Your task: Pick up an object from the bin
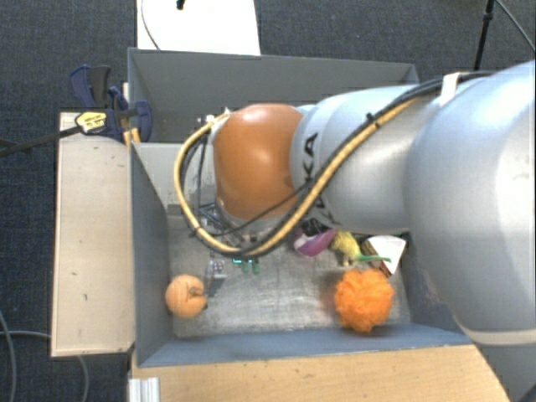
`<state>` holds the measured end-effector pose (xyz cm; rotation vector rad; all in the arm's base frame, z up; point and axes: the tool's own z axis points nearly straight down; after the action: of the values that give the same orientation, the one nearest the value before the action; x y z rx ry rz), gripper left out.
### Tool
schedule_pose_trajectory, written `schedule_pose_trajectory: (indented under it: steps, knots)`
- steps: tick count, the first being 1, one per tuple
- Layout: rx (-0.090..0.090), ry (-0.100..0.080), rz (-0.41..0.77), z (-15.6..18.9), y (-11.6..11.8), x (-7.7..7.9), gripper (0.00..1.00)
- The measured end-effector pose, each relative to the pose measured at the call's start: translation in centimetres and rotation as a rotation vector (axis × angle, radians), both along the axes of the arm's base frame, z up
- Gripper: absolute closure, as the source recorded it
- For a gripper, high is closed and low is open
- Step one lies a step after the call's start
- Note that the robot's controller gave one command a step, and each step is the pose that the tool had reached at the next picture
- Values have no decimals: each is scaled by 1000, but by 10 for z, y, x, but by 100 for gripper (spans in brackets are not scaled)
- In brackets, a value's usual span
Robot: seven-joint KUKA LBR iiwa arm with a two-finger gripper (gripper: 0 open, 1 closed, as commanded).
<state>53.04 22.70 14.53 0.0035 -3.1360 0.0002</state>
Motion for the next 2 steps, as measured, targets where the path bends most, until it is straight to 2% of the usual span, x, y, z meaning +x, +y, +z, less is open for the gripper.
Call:
schedule_pose_trajectory:
  steps: [1, 2]
  knots:
    - [2, -7, -7, 4, -1, 2, 100]
    - [1, -7, -11, 4, -1, 2, 0]
